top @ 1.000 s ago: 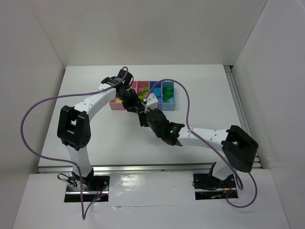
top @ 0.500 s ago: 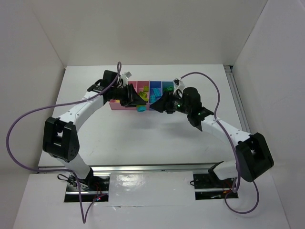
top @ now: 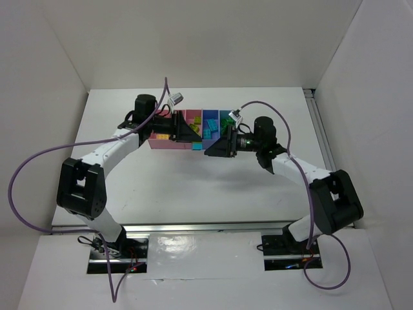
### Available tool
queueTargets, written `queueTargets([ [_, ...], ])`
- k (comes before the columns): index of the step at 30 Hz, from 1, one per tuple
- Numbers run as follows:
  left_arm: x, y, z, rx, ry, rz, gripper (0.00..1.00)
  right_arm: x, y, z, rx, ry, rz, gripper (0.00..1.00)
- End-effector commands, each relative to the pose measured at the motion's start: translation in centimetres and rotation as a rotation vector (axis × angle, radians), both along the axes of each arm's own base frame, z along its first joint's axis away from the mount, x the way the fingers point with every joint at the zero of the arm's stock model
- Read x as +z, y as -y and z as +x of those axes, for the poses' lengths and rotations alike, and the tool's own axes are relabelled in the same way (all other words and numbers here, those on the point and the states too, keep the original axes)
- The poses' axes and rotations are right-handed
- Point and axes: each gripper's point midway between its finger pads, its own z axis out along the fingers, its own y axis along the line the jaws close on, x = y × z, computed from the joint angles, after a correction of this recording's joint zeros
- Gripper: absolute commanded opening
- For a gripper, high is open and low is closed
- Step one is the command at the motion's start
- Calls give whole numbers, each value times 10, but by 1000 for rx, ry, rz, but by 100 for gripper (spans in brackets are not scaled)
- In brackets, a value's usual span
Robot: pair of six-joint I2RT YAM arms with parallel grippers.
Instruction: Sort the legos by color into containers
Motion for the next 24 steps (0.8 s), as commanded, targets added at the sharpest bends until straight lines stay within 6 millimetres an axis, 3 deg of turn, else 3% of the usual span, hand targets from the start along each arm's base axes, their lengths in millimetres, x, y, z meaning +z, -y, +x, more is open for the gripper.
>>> queueTargets([
  [1,20,4,-9,-107,82,-69,0,7,-2,-7,88,45,37,73],
  [12,26,8,-11,-130,96,-69,0,34,-27,-13,144,59,169,71],
  [18,23,8,-9,-130,87,-67,0,38,-40,-14,147,56,212,67],
  [24,21,8,-10,-131,84,-63,0,46,-40,-14,150,52,268,54],
])
